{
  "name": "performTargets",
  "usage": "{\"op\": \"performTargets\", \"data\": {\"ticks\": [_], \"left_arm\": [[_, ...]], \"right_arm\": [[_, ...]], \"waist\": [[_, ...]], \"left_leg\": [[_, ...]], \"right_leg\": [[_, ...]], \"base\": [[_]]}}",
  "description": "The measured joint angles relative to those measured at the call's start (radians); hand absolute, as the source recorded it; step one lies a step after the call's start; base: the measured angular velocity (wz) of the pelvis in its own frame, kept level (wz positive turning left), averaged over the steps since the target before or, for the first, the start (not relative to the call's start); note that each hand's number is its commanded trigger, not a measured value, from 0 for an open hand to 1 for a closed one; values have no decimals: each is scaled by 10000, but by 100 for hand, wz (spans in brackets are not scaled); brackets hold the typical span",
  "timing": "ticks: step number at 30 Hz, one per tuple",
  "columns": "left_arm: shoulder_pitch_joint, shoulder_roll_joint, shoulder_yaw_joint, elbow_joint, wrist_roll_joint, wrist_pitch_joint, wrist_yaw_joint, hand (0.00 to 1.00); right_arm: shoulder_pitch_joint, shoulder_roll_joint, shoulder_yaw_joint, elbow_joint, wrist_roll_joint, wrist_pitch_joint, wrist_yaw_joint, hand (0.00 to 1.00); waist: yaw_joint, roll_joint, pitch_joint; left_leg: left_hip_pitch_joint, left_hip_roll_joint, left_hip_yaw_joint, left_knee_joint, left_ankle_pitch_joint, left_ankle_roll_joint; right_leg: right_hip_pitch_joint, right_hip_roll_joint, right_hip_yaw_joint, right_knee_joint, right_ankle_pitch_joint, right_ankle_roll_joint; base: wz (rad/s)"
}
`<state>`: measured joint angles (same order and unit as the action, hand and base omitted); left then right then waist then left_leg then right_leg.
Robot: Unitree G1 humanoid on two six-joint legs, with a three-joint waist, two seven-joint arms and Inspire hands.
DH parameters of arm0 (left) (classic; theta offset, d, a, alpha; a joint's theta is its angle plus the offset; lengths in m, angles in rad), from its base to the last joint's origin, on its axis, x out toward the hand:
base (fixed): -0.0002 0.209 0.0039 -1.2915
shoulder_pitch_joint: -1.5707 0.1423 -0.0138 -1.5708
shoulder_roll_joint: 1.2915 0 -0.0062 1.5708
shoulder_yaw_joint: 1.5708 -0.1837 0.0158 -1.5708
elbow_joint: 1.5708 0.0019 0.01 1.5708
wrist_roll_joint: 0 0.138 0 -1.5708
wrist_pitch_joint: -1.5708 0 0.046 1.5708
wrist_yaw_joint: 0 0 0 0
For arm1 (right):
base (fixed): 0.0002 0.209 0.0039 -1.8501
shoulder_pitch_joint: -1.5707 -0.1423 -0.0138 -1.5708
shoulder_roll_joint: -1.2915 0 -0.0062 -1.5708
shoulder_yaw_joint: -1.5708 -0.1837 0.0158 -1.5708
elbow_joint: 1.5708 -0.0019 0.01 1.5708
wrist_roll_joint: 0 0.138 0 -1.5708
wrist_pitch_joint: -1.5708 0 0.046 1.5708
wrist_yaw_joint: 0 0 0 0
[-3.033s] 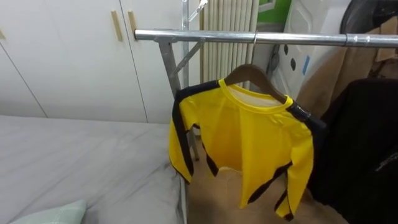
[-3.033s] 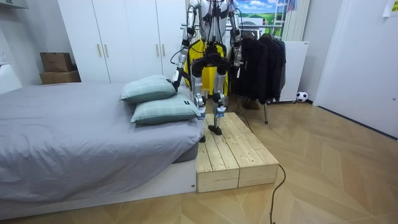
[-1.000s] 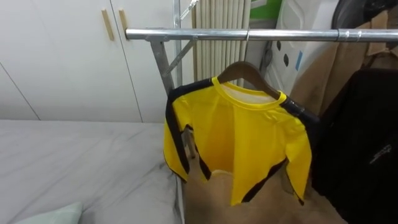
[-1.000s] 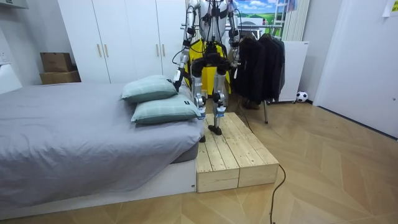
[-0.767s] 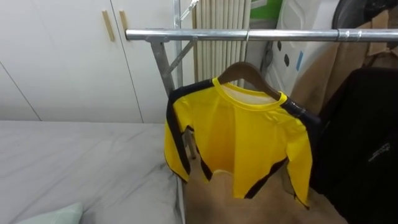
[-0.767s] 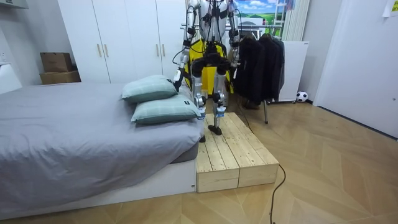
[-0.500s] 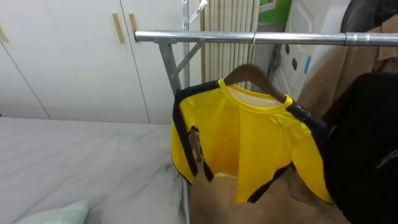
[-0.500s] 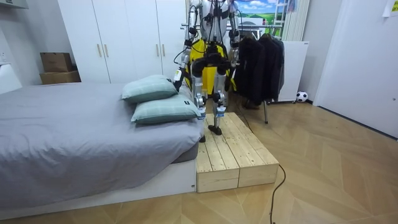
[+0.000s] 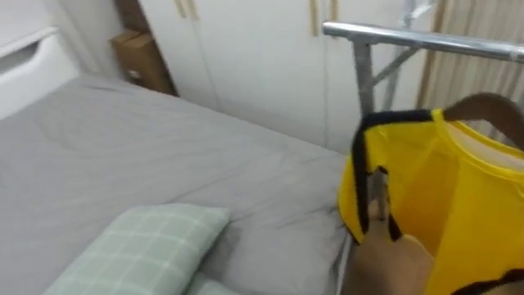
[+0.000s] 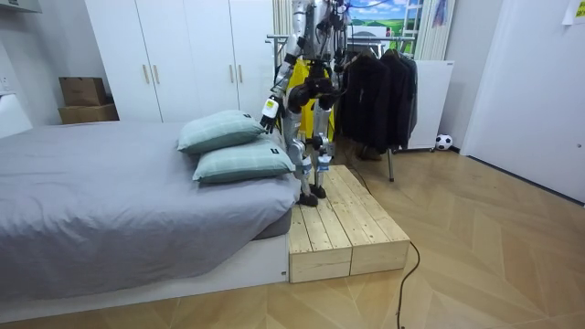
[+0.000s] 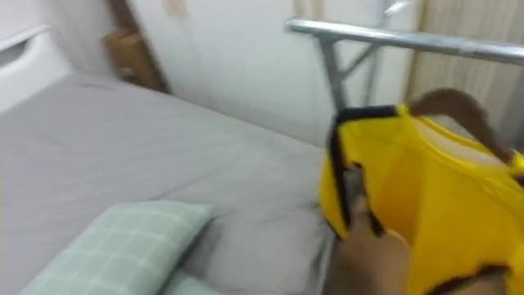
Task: Hang clothes
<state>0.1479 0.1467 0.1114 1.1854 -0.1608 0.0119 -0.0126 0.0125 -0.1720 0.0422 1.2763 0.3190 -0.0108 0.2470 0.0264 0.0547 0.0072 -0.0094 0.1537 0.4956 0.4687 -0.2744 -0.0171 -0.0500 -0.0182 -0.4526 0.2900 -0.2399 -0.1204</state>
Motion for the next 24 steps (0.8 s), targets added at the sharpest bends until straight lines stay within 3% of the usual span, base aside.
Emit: {"op": "performTargets", "data": {"ticks": [2, 7, 10, 11, 15, 17, 18, 20, 21, 22, 23, 24], "left_arm": [[96, -14, 46, -18, 136, -1, -193, 0], [451, -83, 36, -91, -85, -92, -229, 0], [533, -165, 50, -40, -446, -284, -236, 0], [538, -172, 81, -34, -459, -307, -234, 0], [549, -225, 129, -18, -458, -346, -255, 0], [427, -261, 232, 51, -479, -360, -394, 0], [415, -263, 219, 112, -540, -360, -412, 0], [407, -234, 209, 255, -793, -358, -472, 0], [406, -209, 209, 274, -798, -358, -472, 0], [369, -176, 206, 299, -838, -363, -458, 0], [371, -167, 207, 343, -843, -394, -426, 0], [374, -158, 204, 410, -852, -396, -409, 0]], "right_arm": [[53, -12, -368, 33, -129, 154, -62, 0], [140, 14, -342, -44, -37, 233, -38, 0], [222, 27, -344, -29, -6, 341, -51, 0], [327, 22, -345, -41, -11, 340, -57, 0], [453, 52, -233, -54, -88, 359, -68, 0], [473, 42, -260, -45, -179, 418, -172, 0], [472, 35, -262, -45, -178, 467, -192, 0], [505, 51, -255, -41, -180, 561, -257, 0], [535, 66, -253, -42, -175, 561, -271, 0], [588, 85, -259, -38, -147, 561, -335, 0], [584, 97, -259, -55, -162, 559, -466, 0], [565, 113, -259, -68, -184, 557, -507, 0]], "waist": [[-5, -11, 10], [96, -144, -16], [145, -173, -30], [139, -180, -67], [350, -242, -141], [237, -267, -146], [239, -268, -142], [240, -259, -95], [244, -272, -80], [225, -346, -74], [190, -390, -53], [183, -407, -39]], "left_leg": [[149, -73, 51, -464, -152, -64], [250, -313, 197, -1180, -98, -53], [285, -430, -178, -1421, -129, 104], [337, -456, -275, -1484, -99, 149], [400, -641, -595, -1639, -8, 302], [413, -833, -1051, -1776, 89, 475], [424, -877, -1220, -1794, 145, 486], [650, -1046, -1985, -1878, 230, 617], [712, -1110, -2178, -1932, 249, 651], [833, -1219, -2696, -2011, 276, 717], [845, -1282, -3186, -2037, 276, 742], [814, -1300, -3396, -2048, 281, 754]], "right_leg": [[149, -202, -1114, 108, -187, 132], [322, -700, -2376, 416, -414, 293], [597, -841, -2754, 390, -374, 438], [779, -886, -2888, 365, -349, 533], [895, -1082, -2986, 651, -335, 753], [933, -1376, -2790, 1191, -299, 1104], [934, -1423, -2609, 1329, -268, 1160], [1047, -1473, -1371, 1839, -133, 1369], [1071, -1464, -1051, 1934, -97, 1420], [1079, -1415, -507, 1959, -50, 1503], [1141, -1169, 180, 1530, -109, 1551], [1125, -991, 697, 1089, -105, 1541]], "base": [[156], [80], [41], [46], [27], [75], [87], [88], [104], [108], [107], [101]]}}
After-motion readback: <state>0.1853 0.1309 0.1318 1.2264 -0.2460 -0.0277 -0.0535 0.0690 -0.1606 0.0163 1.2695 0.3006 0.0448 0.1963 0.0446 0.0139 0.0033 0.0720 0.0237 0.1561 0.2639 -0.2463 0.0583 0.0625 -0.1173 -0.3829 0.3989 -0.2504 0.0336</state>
